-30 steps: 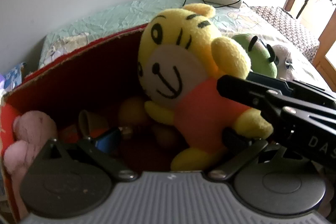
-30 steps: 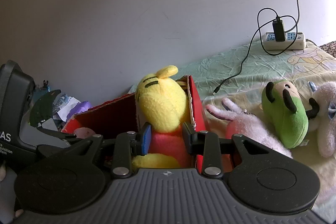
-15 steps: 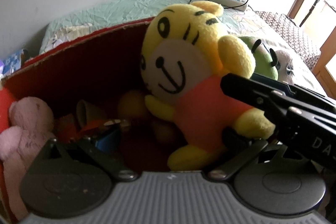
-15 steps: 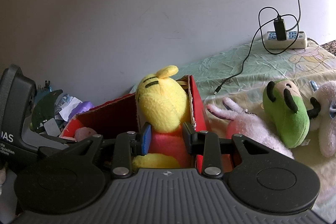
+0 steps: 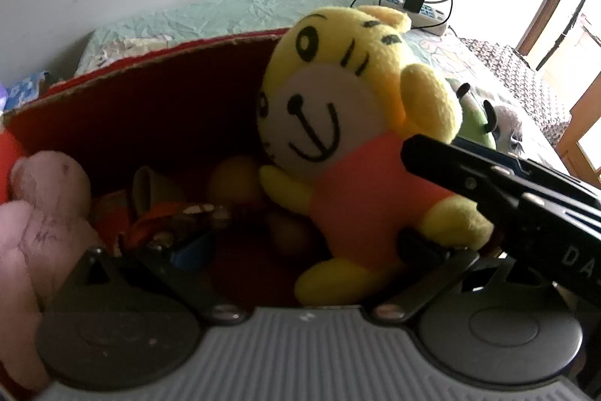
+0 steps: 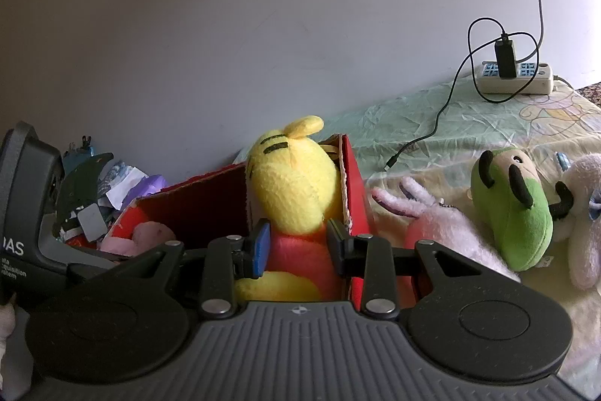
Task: Organize objects
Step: 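Hold the tiger plush down inside the red box with the right gripper, then open the right gripper and withdraw it from the tiger plush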
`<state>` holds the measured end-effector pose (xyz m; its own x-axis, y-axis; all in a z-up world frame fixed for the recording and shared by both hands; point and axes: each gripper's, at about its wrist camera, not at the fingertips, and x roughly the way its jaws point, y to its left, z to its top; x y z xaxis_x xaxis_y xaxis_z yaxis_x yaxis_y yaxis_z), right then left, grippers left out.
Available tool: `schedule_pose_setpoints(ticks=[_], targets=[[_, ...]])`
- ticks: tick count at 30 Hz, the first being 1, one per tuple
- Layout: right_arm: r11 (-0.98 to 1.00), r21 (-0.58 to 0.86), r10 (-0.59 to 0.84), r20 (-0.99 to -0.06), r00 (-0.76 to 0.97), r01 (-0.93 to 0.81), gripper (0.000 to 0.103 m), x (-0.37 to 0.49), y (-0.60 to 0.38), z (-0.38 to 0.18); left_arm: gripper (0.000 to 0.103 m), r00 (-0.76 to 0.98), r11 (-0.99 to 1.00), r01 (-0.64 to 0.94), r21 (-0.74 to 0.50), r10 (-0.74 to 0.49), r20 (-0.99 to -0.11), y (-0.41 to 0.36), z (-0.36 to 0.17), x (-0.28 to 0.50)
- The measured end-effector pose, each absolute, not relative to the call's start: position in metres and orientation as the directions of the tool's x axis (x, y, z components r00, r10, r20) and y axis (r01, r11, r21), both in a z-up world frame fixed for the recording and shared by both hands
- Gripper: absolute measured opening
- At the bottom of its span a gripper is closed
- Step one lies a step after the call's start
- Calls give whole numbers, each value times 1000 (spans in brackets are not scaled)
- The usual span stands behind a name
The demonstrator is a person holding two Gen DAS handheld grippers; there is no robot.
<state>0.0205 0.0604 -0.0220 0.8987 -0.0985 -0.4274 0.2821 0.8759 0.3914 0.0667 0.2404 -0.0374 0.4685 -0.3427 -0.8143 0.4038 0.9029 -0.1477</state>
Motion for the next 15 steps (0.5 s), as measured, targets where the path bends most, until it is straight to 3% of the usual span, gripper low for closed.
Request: schedule_pose_setpoints(ticks=[15], targets=[[838,485,-48,-394,918,252,39,-14,62,-10,102,598,931,364,-20,-250,-761,245,-6,31]])
